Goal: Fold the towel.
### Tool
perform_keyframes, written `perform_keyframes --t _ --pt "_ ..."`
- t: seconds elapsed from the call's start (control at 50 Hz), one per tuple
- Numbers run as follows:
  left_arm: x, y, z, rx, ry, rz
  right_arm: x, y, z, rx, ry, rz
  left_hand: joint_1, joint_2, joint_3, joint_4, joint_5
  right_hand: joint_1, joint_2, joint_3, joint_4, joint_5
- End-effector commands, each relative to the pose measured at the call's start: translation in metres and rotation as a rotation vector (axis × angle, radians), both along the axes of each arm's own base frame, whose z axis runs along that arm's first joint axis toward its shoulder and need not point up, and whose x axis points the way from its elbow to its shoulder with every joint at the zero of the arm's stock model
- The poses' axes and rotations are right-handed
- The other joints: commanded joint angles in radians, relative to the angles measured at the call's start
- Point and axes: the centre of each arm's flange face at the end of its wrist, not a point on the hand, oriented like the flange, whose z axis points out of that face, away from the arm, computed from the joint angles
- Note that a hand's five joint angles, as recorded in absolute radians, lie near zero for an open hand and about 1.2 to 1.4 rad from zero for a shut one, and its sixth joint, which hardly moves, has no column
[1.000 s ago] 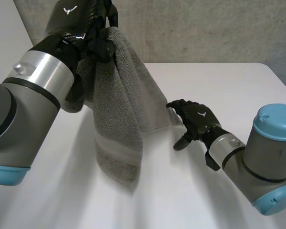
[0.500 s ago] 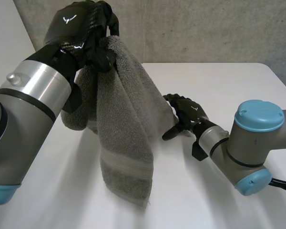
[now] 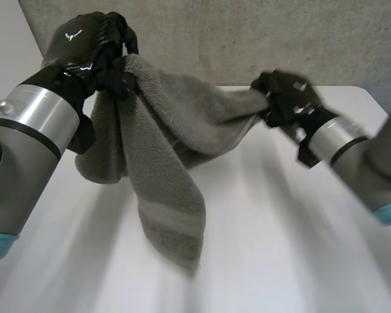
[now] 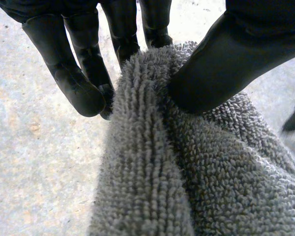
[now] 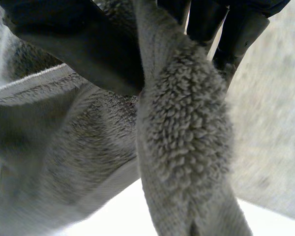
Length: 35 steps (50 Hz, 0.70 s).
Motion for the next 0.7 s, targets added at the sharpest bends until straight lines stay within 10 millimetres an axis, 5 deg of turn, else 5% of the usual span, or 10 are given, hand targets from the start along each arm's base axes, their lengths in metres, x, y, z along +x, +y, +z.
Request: perform_keyframes --t 0.02,0.2,0.36,0.52,0.7 --pt "-0.003 -0.009 -0.021 0.050 -0.036 -0.058 -0.018 0.032 0.069 -0.160 0.123 0.027 -0.145 -0.253 -0.210 -0.183 -0.396 0.058 0.103 0.079 0.056 0.063" --pt "-0.007 -0.012 -0.061 0.162 -0.099 -0.082 -0.020 0.049 0.064 -0.140 0.299 0.057 -0.145 -0.253 -0.210 -0.183 -0.396 0.058 0.103 0.079 0.056 0.063" --pt "-0.011 -0.026 -0.099 0.250 -0.145 -0.074 -0.016 0.043 0.032 -0.102 0.459 0.084 -0.145 -0.253 -0.210 -0.183 -0.396 0.058 0.103 0.079 0.056 0.063" --pt "-0.030 -0.090 -0.127 0.148 -0.314 -0.035 -0.010 0.018 -0.015 0.017 0.499 0.105 -0.145 -0.253 -0.210 -0.183 -0.396 0.058 0.103 0.079 0.056 0.063" --pt "-0.058 -0.139 -0.135 0.058 -0.326 -0.024 -0.010 0.004 -0.038 0.051 0.526 0.056 -0.145 -0.253 -0.210 -0.183 -0.396 0.058 0.103 0.079 0.056 0.063"
